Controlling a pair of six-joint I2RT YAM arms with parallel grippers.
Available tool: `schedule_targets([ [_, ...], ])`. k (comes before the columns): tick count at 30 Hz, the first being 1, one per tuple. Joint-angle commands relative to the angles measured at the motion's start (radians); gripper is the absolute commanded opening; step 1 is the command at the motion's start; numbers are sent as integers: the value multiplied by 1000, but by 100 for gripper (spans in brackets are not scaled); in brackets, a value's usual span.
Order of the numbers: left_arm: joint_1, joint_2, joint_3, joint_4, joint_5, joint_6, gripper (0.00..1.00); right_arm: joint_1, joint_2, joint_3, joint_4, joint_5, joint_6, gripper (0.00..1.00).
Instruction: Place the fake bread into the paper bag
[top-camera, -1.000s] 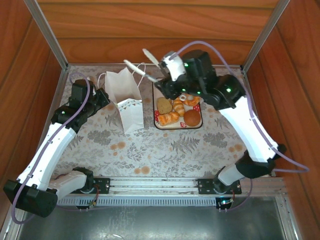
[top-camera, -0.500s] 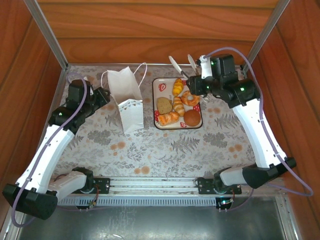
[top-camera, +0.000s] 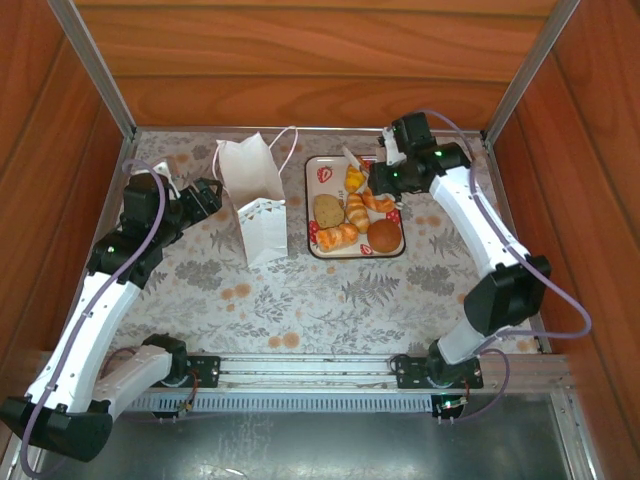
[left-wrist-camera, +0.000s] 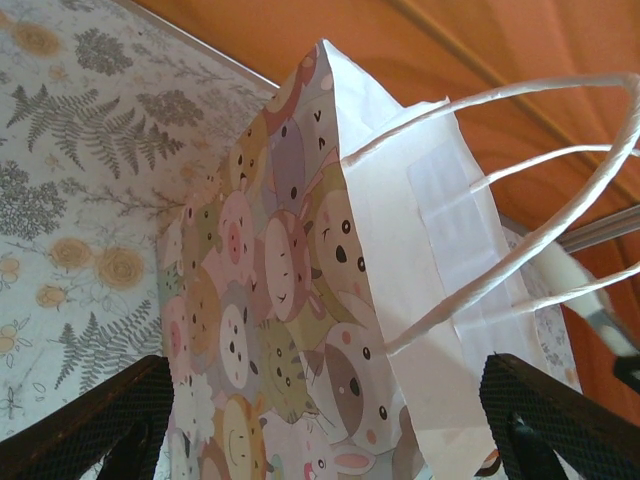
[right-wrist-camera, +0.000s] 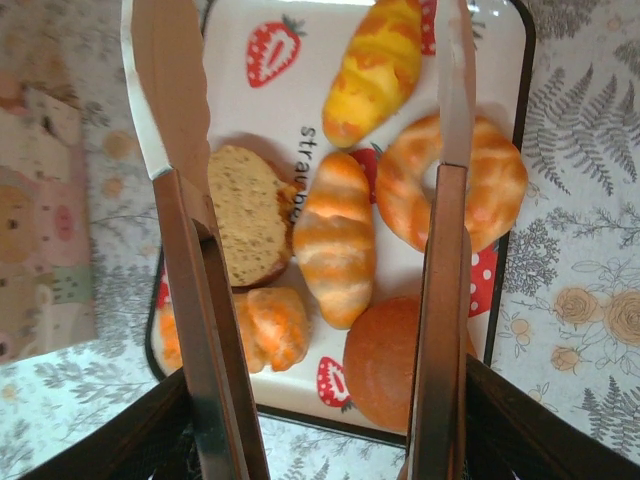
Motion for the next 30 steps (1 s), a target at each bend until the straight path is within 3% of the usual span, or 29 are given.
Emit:
schedule_targets([
  [1,8,-17,-9,32,24,12,85,-12,74,44,28,26,-3,62],
  [12,7,-56,-42,30,-9,13,85,-16,313,179,6,94,-6,62],
  [30,7,-44,-37,29,-10,24,85,-25,488,294,-24,96,-25,61],
])
